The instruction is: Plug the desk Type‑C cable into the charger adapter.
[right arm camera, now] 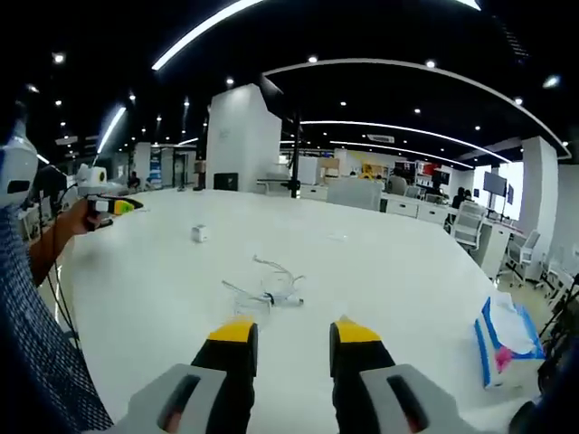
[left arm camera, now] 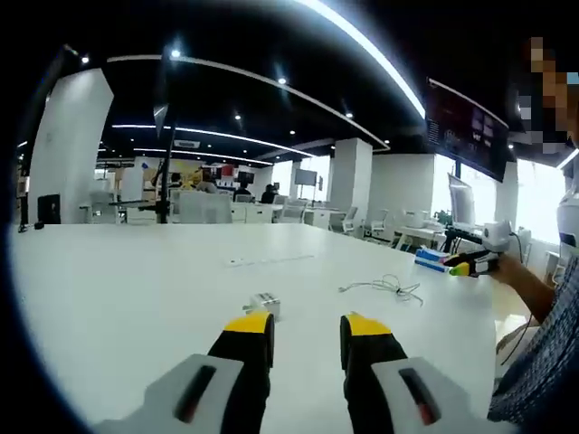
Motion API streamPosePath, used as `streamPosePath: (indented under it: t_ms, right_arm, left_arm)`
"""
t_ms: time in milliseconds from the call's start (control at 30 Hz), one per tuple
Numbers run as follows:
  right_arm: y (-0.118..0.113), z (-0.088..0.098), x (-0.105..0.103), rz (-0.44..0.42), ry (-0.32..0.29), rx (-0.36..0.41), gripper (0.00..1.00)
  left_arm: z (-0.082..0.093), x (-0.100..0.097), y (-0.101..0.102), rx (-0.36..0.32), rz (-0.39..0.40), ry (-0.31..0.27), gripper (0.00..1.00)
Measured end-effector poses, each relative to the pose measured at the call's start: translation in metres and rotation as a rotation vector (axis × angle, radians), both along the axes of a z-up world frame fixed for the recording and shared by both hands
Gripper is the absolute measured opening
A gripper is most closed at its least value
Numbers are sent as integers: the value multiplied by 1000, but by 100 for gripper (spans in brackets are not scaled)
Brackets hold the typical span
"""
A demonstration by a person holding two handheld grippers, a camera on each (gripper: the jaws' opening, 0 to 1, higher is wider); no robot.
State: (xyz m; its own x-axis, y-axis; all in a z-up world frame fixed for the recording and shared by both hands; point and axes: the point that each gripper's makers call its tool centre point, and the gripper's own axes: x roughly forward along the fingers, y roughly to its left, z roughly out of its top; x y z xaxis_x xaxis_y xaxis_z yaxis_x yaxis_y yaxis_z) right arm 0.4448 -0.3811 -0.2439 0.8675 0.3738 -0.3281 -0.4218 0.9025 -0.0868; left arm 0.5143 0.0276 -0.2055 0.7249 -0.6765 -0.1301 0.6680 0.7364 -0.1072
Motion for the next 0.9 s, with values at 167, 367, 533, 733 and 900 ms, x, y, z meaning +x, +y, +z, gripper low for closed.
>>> streamPosePath:
  t_ms: [167, 367, 533, 733, 900]
  right_arm:
    - [-3, 1, 1, -5, 11, -25, 34]
    - [-1, 2, 3, -5, 2, -38, 34]
    - [2, 5, 2, 1, -13, -41, 33]
    - [1, 4, 0, 0, -13, -53, 32]
    - [-2, 6, -1, -8, -24, -60, 31]
  left_arm:
    - [1, 1, 4, 6, 6, 28, 36]
    - [0, 0, 4, 47, 3, 22, 44]
    - [-3, -1, 2, 68, 1, 27, 44]
    - [-1, -1, 4, 48, 8, 24, 43]
    - [1, 0, 5, 36, 12, 15, 43]
